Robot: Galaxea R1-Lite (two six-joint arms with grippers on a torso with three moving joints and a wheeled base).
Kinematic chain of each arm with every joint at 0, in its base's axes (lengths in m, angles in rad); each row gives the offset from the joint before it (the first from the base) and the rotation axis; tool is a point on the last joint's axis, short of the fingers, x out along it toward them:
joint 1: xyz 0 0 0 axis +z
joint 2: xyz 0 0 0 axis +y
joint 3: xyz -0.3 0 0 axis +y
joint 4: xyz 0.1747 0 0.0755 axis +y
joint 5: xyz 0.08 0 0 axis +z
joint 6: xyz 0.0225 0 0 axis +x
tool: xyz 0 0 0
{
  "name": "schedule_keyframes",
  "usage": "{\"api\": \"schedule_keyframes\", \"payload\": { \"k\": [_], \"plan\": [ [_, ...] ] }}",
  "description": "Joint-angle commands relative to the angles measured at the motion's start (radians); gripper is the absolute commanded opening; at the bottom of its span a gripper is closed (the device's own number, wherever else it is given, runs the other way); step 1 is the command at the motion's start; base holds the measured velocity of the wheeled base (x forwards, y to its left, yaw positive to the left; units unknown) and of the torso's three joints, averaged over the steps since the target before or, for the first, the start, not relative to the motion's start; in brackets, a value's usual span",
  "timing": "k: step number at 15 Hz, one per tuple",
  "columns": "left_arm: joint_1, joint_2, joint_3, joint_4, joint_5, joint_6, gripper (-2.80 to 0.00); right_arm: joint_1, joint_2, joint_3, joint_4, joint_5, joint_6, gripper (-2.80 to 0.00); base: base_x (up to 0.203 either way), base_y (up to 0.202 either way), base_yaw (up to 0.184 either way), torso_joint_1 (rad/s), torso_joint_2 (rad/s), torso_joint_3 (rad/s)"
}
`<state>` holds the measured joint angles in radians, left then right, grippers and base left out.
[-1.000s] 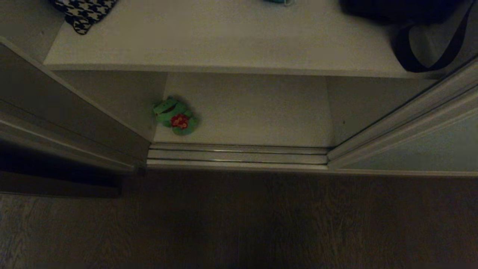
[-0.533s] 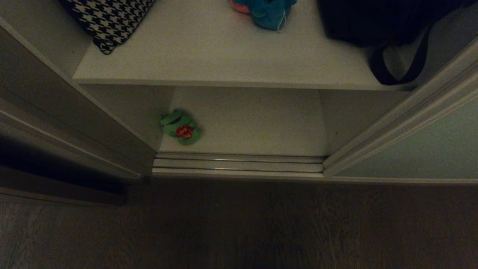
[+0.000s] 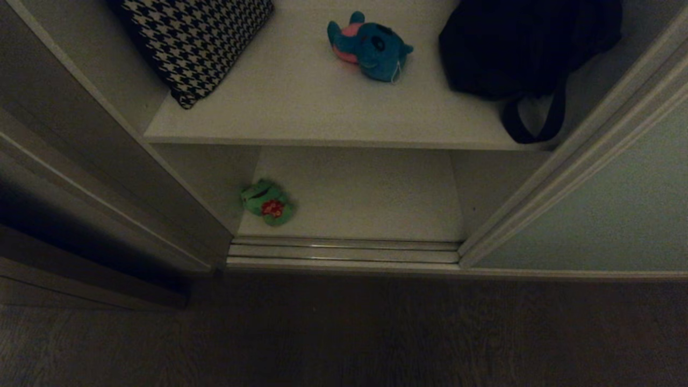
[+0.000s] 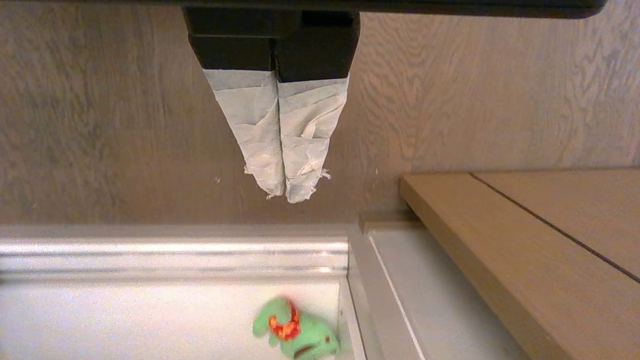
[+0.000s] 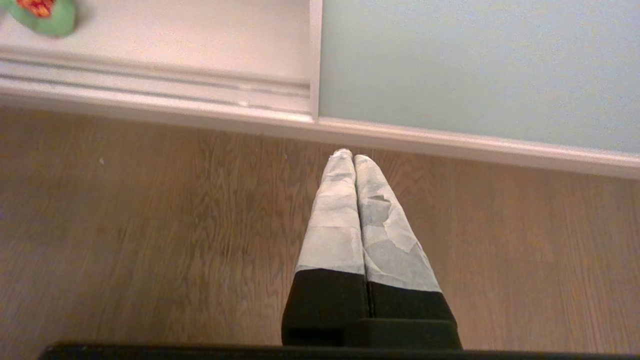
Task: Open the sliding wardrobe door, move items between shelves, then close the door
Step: Place the blue doll on the lower shelf
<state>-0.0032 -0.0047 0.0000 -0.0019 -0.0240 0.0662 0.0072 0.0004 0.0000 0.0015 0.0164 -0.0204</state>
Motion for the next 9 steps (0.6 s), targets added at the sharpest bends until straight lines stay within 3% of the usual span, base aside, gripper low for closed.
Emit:
{"api": "schedule_keyframes", "payload": {
  "k": [1,7,9],
  "plan": [
    [0.0,0.005,0.0,-0.001,0.001,0.0,-2.8,0.0,-0.002,0.0,0.0,0.0,-0.001,-2.8,0.0,0.0,0.0,0.007,0.01,0.196],
    [0.0,0.005,0.0,0.0,0.001,0.0,-2.8,0.0,-0.002,0.0,0.0,0.0,-0.001,-2.8,0.0,0.0,0.0,0.002,0.0,0.203],
    [0.0,0.005,0.0,0.0,0.003,0.003,-2.8,0.0,-0.002,0.0,0.0,0.0,-0.001,-2.8,0.0,0.0,0.0,0.001,0.0,0.064]
  ]
}}
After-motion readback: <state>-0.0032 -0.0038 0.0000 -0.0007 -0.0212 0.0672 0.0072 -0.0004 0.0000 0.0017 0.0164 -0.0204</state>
